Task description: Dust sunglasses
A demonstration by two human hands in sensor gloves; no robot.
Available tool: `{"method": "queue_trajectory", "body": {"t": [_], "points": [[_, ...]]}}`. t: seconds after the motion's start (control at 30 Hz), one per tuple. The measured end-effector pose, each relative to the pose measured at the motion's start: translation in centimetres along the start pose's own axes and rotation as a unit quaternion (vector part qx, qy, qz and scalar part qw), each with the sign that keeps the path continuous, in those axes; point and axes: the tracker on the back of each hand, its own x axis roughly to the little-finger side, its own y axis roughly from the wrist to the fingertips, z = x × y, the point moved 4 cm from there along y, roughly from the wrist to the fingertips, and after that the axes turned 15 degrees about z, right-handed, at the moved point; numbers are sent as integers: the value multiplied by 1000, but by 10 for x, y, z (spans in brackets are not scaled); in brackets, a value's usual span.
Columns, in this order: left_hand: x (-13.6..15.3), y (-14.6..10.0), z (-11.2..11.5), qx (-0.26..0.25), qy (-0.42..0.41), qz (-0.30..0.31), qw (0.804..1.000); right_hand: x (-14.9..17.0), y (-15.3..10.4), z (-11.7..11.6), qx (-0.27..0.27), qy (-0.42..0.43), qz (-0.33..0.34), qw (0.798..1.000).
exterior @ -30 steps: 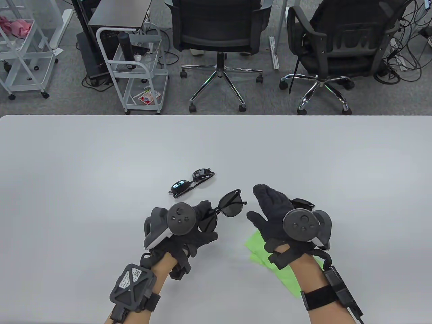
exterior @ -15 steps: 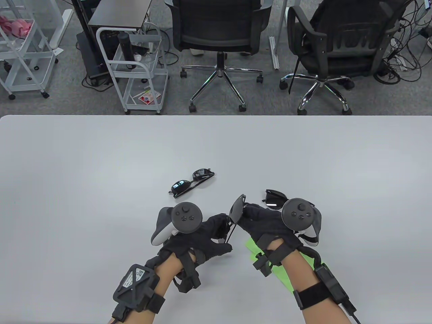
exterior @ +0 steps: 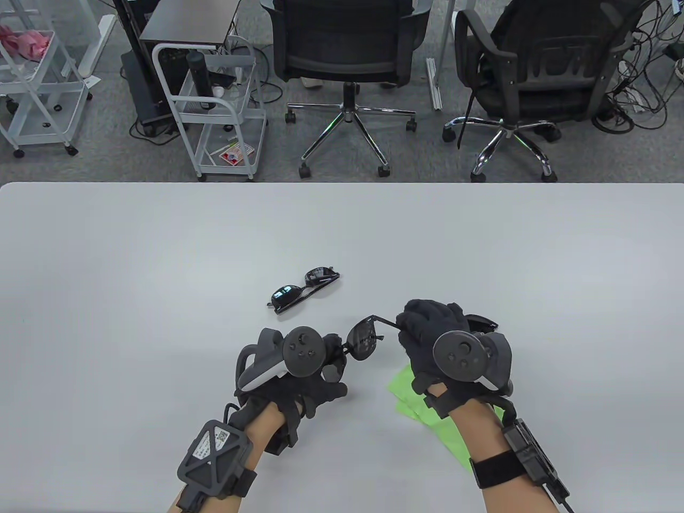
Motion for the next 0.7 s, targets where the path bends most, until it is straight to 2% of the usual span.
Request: {"method": "queue_trajectory", "body": {"t": [0.13,0.2,0.3,0.4,0.47,0.53,0.6,0.63,0.7], "points": [[7,-1,-1,-26,-103,-5,994,-11,0,11,23,6,19,1000],[12,-4,-4,-57,-159,-13,986,-27,1,21,35,-32,58,997],[21,-12,-12,-138,-233,-52,961,-57,2,36,60,-107,128,984],[24,-15,-13,-160,-296,-45,941,-78,3,33,61,-102,156,981],[21,-13,-9,-146,-333,-23,931,-78,5,20,42,-59,147,986],[17,-10,-5,-131,-353,-3,926,-67,7,6,24,0,109,994],[9,-7,-2,-113,-368,20,923,-47,7,-11,19,103,45,993],[5,-5,-1,-102,-370,34,923,-35,6,-19,17,164,11,986],[-4,-1,0,-79,-370,65,923,-16,3,-39,8,305,-45,951]]}}
